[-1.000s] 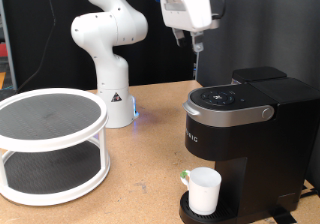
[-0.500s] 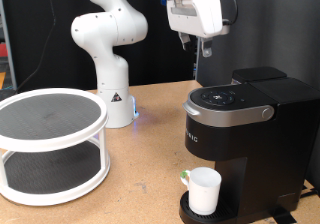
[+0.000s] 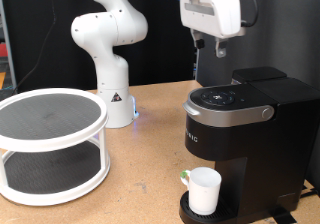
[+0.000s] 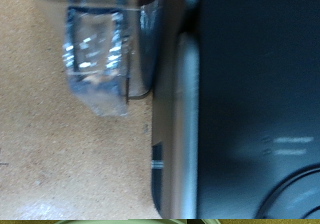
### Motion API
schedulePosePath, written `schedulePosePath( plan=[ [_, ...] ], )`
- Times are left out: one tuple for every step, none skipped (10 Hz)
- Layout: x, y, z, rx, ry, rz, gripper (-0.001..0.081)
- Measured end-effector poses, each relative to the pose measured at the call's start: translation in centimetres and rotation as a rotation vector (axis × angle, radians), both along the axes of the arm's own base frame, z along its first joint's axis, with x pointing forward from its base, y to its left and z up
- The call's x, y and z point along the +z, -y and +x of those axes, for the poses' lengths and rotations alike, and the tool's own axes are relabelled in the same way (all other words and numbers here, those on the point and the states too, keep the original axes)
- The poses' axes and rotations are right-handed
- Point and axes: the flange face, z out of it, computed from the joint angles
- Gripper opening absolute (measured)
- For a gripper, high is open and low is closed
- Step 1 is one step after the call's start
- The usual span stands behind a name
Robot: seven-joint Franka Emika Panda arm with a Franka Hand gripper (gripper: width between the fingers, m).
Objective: Make a cup of coffee with the keurig machine
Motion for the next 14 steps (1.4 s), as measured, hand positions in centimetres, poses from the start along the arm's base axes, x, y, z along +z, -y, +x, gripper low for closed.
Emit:
schedulePosePath(
  plan=[
    [0.4,-0.3,0.9,-0.012,0.002,0.003,0.0807],
    [0.7,-0.5,1.7,-0.019,0.005,0.005,0.0807],
    [1.0,-0.7,2.4,-0.021,0.007,0.006,0.0807],
    [1.2,-0.9,3.1,-0.023,0.009,0.006,0.0807],
    [1.5,-1.0,3.8,-0.025,0.013,0.006,0.0807],
    [1.8,-1.1,4.4,-0.031,0.015,0.007,0.0807],
    [2.0,-1.1,5.1,-0.034,0.017,0.008,0.0807],
    [2.3,-1.1,5.6,-0.036,0.018,0.009,0.0807],
    [2.6,-1.1,6.1,-0.038,0.017,0.010,0.0807],
    [2.8,-1.0,6.4,-0.040,0.017,0.011,0.0807],
    [2.9,-0.9,6.7,-0.042,0.016,0.011,0.0807],
    [2.9,-0.8,6.8,-0.044,0.013,0.011,0.0807],
    [2.7,-0.7,6.8,-0.046,0.011,0.009,0.0807],
    [2.5,-0.6,7.0,-0.046,0.008,0.003,0.0807]
  ],
)
